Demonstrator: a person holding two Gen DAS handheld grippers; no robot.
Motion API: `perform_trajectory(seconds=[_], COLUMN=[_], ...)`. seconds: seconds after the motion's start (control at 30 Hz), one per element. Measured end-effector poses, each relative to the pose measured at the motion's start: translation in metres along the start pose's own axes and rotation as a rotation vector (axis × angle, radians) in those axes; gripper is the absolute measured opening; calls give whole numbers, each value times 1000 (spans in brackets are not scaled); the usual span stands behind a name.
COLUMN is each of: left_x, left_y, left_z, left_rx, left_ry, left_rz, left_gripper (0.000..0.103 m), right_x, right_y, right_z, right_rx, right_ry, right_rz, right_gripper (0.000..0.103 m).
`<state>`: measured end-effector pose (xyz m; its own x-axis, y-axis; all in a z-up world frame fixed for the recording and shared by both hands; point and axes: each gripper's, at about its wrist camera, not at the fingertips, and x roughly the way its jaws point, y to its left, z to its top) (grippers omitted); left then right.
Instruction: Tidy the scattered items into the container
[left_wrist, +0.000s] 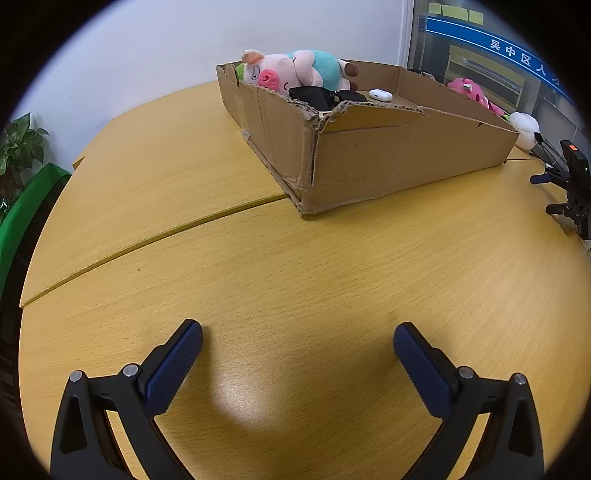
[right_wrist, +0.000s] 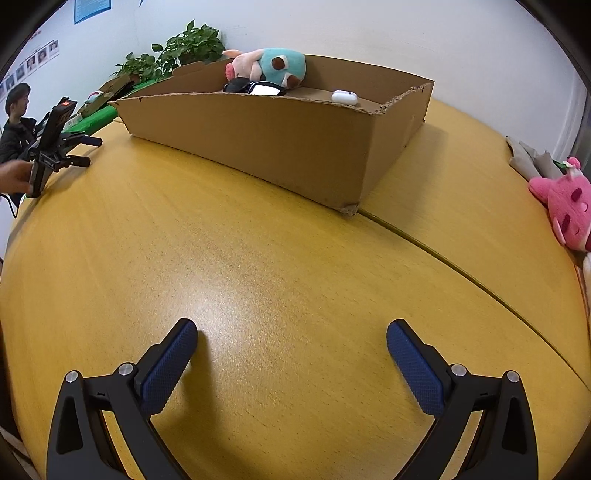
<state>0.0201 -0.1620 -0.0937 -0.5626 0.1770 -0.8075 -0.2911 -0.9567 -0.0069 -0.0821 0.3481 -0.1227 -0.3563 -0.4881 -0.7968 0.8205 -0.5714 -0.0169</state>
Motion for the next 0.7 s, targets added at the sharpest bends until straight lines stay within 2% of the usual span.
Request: perform_trajectory(seconds=[0.7], left_x=[10], left_y=[1], left_z=[4], left_rx=[4], left_ry=[12], left_rz=[-1], left_gripper=[103], right_x=[-1], right_y=[-2], right_z=[-1], right_rx=[-2], right_ry=[7], right_rz=[3], right_gripper=[103])
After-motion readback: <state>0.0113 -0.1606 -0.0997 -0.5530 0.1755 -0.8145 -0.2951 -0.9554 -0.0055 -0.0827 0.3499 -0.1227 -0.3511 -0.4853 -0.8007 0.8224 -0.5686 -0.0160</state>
